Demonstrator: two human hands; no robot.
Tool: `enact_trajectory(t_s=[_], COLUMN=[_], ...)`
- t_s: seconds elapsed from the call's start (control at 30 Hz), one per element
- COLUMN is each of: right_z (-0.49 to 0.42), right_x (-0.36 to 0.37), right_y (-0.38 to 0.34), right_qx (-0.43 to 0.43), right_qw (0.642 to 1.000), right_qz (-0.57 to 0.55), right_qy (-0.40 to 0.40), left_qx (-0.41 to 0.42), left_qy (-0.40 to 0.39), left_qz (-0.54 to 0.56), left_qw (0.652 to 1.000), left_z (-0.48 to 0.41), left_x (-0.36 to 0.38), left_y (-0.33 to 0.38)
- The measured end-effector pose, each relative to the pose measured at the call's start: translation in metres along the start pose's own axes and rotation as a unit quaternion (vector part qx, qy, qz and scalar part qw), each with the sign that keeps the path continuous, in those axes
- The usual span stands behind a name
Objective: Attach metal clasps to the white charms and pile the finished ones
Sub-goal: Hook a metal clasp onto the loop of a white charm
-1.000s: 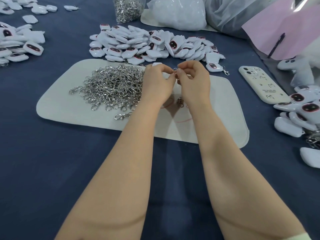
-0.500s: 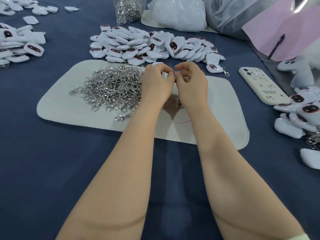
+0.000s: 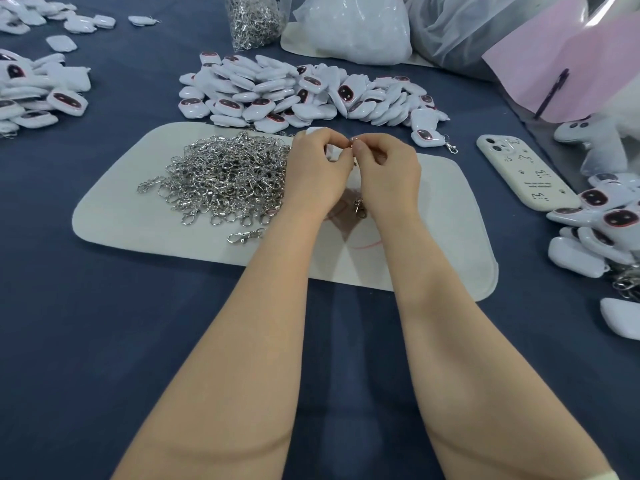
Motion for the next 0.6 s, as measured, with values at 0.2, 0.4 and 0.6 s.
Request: enact_trajectory(t_s=[0.2,0.4,0.6], right_z=[0.0031,0.0042,0.0034], right_x=[0.0056,0.0042,0.0101], right_y=[-0.0069,-0.0085,-0.0037], right_qx=[-0.048,-0.030,-0.013], right_qw=[0.994,0.999,1.000], right_qz=[0.098,0.009,-0.007], right_qy=[-0.013,0.007,-0.025], left_qx=[0.018,0.010,-0.008], left_qy=[0.028,0.038,0.063], left_qz=[-0.036,-0.027,0.025], left_qw=[0.999,0.999,0.998], left_z=[0.0017,0.0029,0.0031], left_x=[-0.0037,-0.0041,-0.0097], left_y=[0.0018,0.0037,0.0029])
Point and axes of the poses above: each hand's wrist, its own z-axis away from the middle knuckle, its own x-axis out of the palm, y = z × x, the point moved 5 cm from there along -z, towards the middle knuckle, and after that the axes turned 8 degrees about -y, right-handed, at the moved point
